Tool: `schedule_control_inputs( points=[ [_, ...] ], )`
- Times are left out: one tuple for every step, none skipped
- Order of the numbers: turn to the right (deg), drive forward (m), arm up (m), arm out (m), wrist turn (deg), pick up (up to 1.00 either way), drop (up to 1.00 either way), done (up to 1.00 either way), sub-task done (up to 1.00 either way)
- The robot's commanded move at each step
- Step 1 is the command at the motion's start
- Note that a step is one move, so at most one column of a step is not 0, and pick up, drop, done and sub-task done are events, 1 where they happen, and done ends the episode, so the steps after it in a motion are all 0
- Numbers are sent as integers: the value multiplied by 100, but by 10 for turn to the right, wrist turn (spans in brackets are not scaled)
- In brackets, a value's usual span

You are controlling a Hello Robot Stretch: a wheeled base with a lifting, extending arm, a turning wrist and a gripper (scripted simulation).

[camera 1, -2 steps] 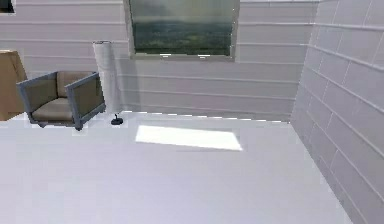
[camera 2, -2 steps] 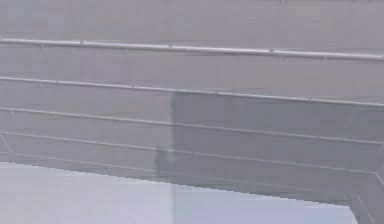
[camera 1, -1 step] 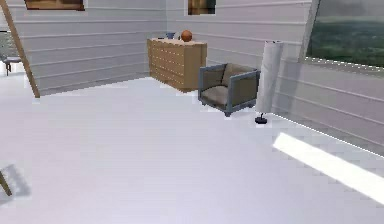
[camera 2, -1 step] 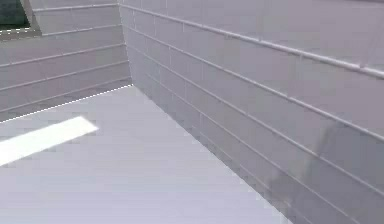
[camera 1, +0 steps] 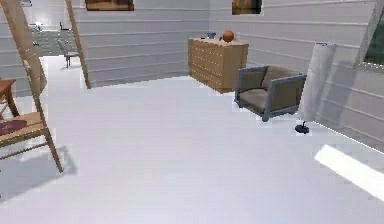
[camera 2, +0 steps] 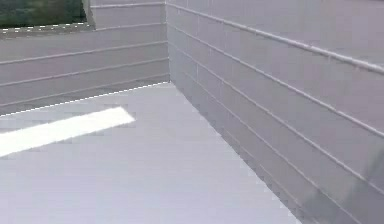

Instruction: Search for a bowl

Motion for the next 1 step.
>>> schedule_control_inputs(
  points=[
    [0,100,0,0,0,0,0,0,0]
  ],
)
